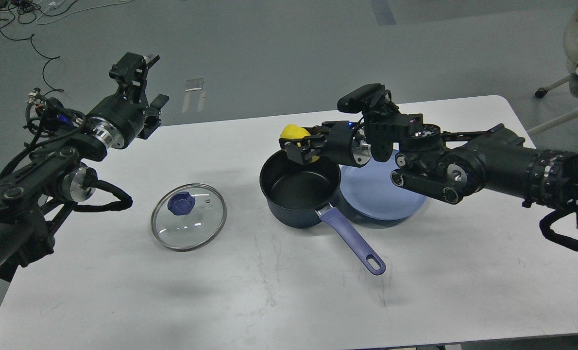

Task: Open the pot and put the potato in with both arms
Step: 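Carry the potato over the saucepan with the right gripper, then release the potato into the saucepan and raise the right gripper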

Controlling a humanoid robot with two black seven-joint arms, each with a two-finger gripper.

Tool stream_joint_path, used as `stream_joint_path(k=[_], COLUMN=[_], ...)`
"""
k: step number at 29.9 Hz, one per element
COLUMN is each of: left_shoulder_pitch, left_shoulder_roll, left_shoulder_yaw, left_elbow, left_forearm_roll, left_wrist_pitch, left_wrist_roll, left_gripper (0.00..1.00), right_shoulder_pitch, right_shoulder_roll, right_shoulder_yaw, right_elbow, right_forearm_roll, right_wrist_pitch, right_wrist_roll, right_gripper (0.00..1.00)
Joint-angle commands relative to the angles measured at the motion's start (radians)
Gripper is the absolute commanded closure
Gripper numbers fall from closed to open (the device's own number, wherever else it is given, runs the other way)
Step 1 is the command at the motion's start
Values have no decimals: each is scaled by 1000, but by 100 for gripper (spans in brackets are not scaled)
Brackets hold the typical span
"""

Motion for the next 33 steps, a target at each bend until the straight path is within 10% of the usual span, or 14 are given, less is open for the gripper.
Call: stream_joint_path(k=[1,5,8,21,33], left_shoulder_pitch=[-1,-1,-2,5,205], left_shoulder_roll=[8,10,7,-12,-113], left_shoulder_yaw=[0,-12,-18,-150,-337], left_elbow=[-1,-3,-4,-29,-53], left_forearm_roll=[-3,-6,-15,-239,-338], left_wrist_pitch=[-3,-9,-14,-161,-312], left_wrist_roll=[2,11,15,166,143], left_gripper=[2,2,2,2,2], right_shoulder_pitch=[2,7,5,18,-209], right_shoulder_roll=[54,54,54,-70,-134], right_shoulder_yaw=[-40,-91,-97,194,721], right_elbow=[-61,-65,-62,39,31], right_forearm_roll=[0,2,8,369,1018], right_wrist_pitch=[7,10,14,30,144], right_wrist_roll=[-2,-8,-8,-11,-45], right_gripper=[48,6,0,0,0])
